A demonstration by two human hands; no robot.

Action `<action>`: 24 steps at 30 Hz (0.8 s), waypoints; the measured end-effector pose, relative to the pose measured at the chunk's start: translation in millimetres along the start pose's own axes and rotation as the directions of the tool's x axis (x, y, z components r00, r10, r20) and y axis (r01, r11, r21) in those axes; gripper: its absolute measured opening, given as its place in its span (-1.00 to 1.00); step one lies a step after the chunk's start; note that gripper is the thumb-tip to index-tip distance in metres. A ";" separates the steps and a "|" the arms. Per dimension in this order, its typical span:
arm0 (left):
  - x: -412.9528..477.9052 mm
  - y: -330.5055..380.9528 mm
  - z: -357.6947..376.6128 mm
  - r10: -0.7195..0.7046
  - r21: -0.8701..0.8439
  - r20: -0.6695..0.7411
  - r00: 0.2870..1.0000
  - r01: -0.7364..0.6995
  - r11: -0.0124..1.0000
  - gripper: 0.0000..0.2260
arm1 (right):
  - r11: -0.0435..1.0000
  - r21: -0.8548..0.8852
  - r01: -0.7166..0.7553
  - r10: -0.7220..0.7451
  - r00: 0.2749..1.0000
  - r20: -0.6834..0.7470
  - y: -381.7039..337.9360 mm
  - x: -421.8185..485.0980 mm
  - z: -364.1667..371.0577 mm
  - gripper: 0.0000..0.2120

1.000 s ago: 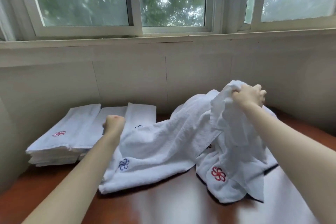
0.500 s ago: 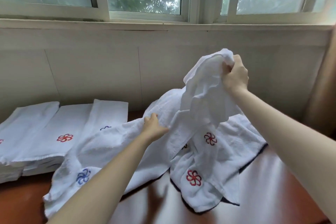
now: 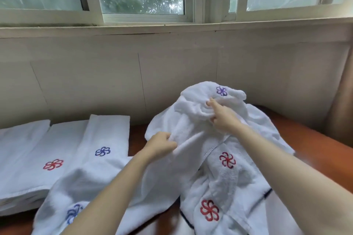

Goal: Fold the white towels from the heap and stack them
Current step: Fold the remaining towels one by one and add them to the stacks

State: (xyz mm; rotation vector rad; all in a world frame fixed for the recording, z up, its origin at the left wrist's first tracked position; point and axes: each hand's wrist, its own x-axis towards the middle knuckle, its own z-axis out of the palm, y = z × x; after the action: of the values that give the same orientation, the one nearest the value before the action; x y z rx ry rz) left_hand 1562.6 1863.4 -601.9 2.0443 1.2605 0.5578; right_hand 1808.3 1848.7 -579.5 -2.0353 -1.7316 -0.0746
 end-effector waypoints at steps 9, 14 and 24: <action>-118.3 -45.9 -52.0 -0.403 0.559 0.559 0.725 0.030 0.829 -0.86 | 0.981 -0.110 -0.161 0.173 0.979 0.109 -26.8 -19.5 -22.1 -0.37; -138.3 -91.8 -76.1 -0.310 0.586 0.286 0.907 0.091 0.805 -0.66 | 0.984 -0.172 0.036 -0.047 0.997 -0.062 -94.1 -86.5 25.4 -0.61; -214.1 -165.4 -26.0 -0.197 0.713 -0.094 0.976 0.205 0.671 -0.74 | 0.939 -0.038 0.342 -0.285 0.835 0.471 -177.2 -218.3 115.5 -0.49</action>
State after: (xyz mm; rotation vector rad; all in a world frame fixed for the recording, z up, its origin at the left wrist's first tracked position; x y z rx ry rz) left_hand 1349.2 1731.7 -706.8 2.4535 1.8986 -0.0808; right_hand 1566.9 1708.8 -700.2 -1.9346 -2.4044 0.2251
